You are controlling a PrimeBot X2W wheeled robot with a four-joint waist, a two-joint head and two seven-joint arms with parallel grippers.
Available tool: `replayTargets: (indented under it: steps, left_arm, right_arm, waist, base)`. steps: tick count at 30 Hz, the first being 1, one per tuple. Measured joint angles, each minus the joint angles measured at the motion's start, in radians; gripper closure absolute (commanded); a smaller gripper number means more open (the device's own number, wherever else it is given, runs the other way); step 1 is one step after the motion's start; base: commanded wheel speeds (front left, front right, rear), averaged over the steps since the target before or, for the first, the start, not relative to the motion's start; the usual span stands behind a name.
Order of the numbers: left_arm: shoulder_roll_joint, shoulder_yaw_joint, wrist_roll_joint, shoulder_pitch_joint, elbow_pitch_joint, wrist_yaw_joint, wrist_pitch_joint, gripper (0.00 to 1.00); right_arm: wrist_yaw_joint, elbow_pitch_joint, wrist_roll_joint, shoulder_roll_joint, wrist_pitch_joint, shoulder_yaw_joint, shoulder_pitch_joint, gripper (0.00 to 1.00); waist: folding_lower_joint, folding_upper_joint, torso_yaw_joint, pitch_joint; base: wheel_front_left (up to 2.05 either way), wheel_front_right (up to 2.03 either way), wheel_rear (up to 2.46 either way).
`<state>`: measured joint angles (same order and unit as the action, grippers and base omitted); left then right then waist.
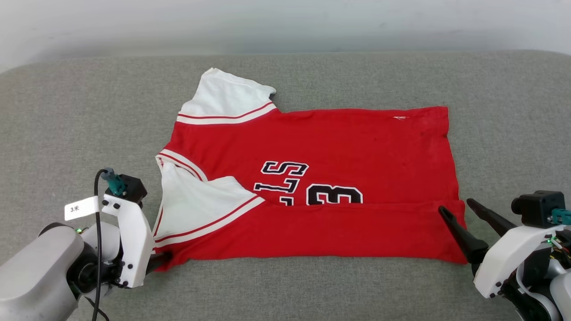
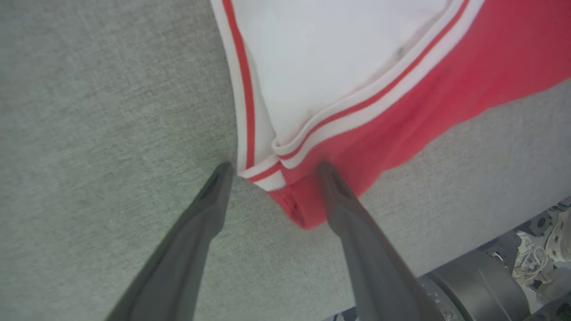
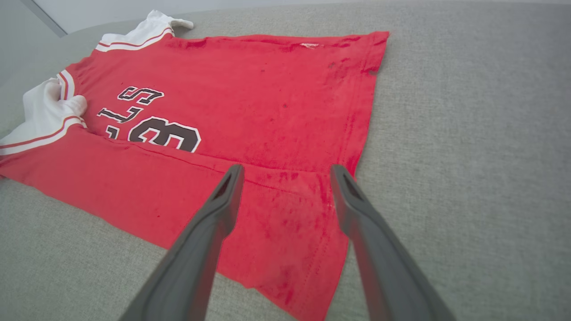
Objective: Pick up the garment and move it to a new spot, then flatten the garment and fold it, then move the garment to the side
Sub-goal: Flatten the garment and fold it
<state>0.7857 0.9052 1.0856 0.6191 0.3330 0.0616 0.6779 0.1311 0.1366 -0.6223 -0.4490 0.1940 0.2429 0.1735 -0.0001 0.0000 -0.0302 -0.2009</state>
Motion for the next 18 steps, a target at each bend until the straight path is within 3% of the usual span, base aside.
replayTargets:
  steps: [8, 9, 10, 18]
  left_arm:
    - [-0.031, 0.025, 0.001, -0.001, 0.076, 0.028, 0.001, 0.00]
    - [-0.034, 0.028, -0.005, -0.001, 0.083, 0.034, -0.005, 0.33]
    - [-0.035, 0.030, -0.009, -0.001, 0.089, 0.036, -0.012, 1.00]
    - [-0.034, 0.033, -0.011, -0.010, 0.075, 0.054, -0.082, 1.00]
  right_arm:
    - [0.000, 0.014, -0.003, 0.002, -0.009, 0.020, 0.017, 0.00]
    - [0.000, 0.015, -0.004, 0.000, -0.009, 0.021, 0.019, 0.00]
    - [0.000, 0.015, -0.004, -0.003, -0.009, 0.021, 0.021, 0.00]
    - [0.000, -0.035, 0.025, -0.086, 0.044, 0.016, 0.053, 0.00]
  waist:
    - [0.0000, 0.0000, -0.016, -0.014]
    - [0.0000, 0.0000, -0.017, -0.013]
    - [0.0000, 0.0000, -0.017, -0.011]
    - [0.0001, 0.0000, -0.007, 0.022]
  base:
    - [0.00, 0.00, 0.00]
    - [0.00, 0.00, 0.00]
    - [0.00, 0.00, 0.00]
    - [0.00, 0.00, 0.00]
